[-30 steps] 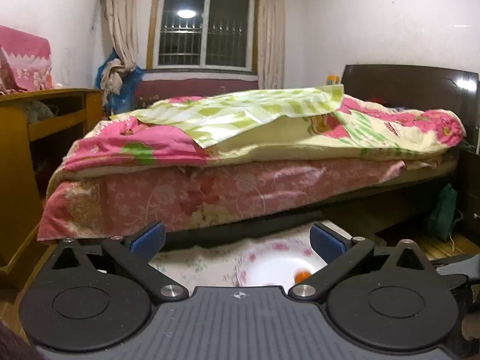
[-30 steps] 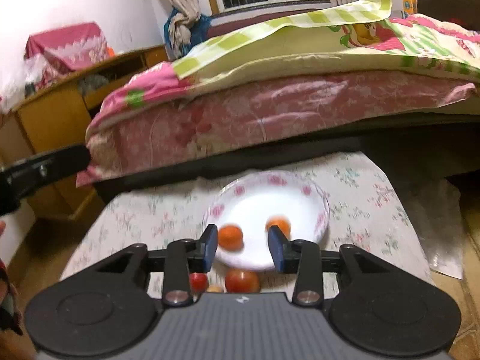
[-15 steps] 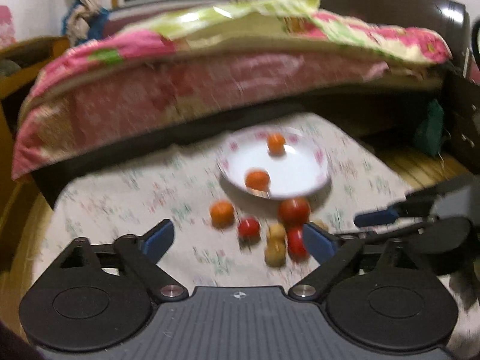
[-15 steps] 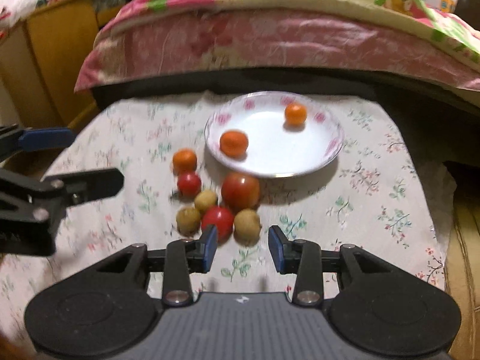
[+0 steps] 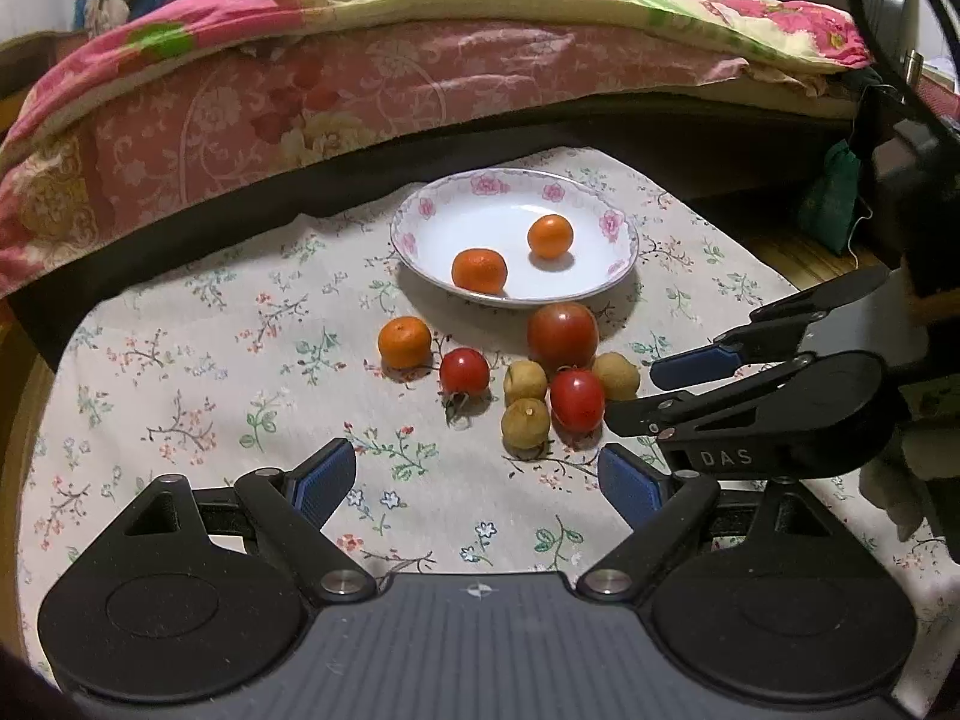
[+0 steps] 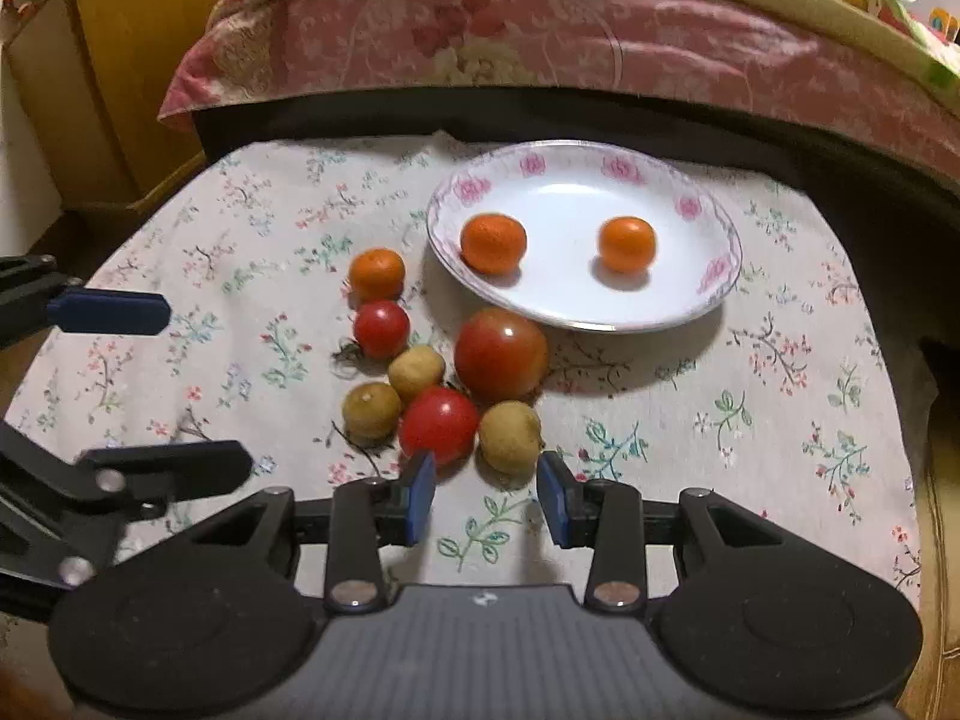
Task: Organize fruits
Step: 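Lift both tools away from the plate back toward the fruit cluster, then grasp a small tan fruit with the right tool while the left tool grasps another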
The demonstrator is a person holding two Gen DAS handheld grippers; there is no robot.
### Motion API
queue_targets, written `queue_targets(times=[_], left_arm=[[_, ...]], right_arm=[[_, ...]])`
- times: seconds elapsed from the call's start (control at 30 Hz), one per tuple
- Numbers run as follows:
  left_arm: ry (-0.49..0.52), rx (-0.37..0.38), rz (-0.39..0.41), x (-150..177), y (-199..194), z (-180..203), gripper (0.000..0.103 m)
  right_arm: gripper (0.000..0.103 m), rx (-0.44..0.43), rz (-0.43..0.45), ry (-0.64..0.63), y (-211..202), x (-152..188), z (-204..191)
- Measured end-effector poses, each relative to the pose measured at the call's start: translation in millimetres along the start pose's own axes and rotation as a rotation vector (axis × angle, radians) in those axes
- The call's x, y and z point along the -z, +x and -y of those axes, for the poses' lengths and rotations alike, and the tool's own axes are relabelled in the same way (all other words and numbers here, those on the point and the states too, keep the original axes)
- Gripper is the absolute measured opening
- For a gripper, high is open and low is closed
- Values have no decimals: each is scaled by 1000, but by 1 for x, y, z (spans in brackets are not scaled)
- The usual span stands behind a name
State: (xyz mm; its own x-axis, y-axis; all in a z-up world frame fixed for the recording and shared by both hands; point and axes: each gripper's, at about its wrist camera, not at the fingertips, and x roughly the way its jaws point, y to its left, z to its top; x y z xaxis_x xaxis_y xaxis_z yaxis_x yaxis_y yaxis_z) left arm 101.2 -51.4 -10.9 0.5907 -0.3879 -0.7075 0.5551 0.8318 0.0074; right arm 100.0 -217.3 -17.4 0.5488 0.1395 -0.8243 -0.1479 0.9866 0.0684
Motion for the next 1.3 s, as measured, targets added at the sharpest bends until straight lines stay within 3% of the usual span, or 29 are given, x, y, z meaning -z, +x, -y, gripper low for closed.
queue_targets(times=[0.4,1.3], left_arm=[[25,41,-23,1,5,9,92],[27,69,-67,11,8,8,92]], right_arm=[[44,-13,8,-48,6,-4,-3],[45,-1,15,-19,5,-2,-1]])
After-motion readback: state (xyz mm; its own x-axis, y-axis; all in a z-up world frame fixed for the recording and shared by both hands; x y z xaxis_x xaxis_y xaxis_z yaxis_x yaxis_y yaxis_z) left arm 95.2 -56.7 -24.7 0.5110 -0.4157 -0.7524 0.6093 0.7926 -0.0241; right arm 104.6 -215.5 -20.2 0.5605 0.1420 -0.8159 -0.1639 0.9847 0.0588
